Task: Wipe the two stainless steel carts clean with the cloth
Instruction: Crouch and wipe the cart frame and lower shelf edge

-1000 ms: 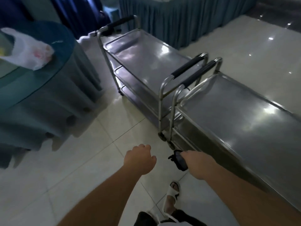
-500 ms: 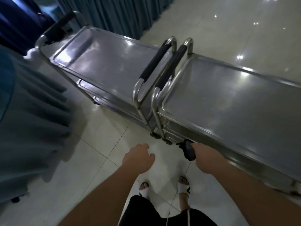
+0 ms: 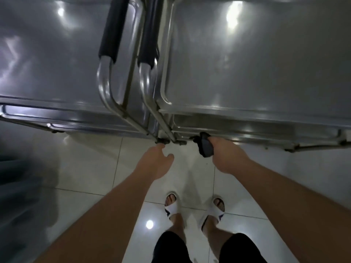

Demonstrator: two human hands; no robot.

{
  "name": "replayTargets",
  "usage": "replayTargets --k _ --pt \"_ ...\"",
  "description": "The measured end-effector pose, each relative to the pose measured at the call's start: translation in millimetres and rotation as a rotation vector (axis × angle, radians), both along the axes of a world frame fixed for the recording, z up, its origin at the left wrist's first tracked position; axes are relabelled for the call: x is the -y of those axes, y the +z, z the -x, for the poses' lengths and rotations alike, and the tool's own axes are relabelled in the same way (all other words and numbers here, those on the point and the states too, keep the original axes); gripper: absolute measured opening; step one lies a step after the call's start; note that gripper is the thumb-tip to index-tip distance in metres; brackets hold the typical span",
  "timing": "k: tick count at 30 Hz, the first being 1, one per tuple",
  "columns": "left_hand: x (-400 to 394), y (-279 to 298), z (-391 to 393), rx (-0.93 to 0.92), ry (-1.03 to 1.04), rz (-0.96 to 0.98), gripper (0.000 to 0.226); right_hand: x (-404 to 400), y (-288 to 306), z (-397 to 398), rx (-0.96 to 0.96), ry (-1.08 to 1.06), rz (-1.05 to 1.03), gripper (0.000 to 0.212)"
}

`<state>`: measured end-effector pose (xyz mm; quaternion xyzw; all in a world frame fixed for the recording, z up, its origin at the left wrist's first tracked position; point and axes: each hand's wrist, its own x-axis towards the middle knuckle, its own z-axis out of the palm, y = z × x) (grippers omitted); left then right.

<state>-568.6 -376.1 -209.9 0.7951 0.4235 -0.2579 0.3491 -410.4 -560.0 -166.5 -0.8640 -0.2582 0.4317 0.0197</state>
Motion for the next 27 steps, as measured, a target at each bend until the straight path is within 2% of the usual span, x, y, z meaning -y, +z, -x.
replayTargets --k 4,5,9,11,14,18,19,21,23,25,27 --pt "-18.2 -64.2 -19.3 0.101 0.046 -0.073 0.036 -11.9 -54.8 -6.8 0.088 -0.044 -0.121 0.069" --pt "-22.3 -80.7 -25.7 0.127 0.059 -0.096 0.035 -13.8 -70.6 -10.2 0.089 -0.051 -0.135 0.069" --pt "-45.1 -139.5 -47.5 0.235 0.141 -0.118 0.055 -26.3 -127.0 -29.4 0.141 -0.114 -0.224 0.062" --pt "-55.1 -159.1 -57.7 0.36 0.218 -0.097 0.052 -34.4 -150.7 -39.8 0.205 -0.131 -0.332 0.058" --pt "-60.7 -180.5 -75.6 0.586 0.406 -0.094 0.036 -56.9 -180.8 -56.7 0.313 -0.158 -0.471 0.066" --pt "-67.7 -209.5 -89.8 0.901 0.466 -0.129 0.026 -100.1 -219.9 -68.9 0.413 -0.176 -0.603 0.073" --pt "-67.5 -216.3 -92.6 0.966 0.463 -0.106 0.028 -109.1 -231.5 -70.1 0.413 -0.155 -0.623 0.072" --pt "-65.2 -229.3 -98.2 1.068 0.472 -0.107 0.04 -124.0 -256.2 -70.1 0.291 -0.063 -0.652 0.072" --pt "-63.3 -240.2 -104.4 1.161 0.525 -0.117 0.04 -135.1 -281.4 -65.7 0.156 0.159 -0.583 0.072" --pt "-63.5 -247.5 -111.0 1.219 0.576 -0.124 0.04 -139.7 -304.7 -59.7 0.16 0.326 -0.503 0.069" --pt "-63.0 -252.8 -116.6 1.286 0.617 -0.102 0.042 -132.5 -321.1 -55.9 0.234 0.291 -0.54 0.069"
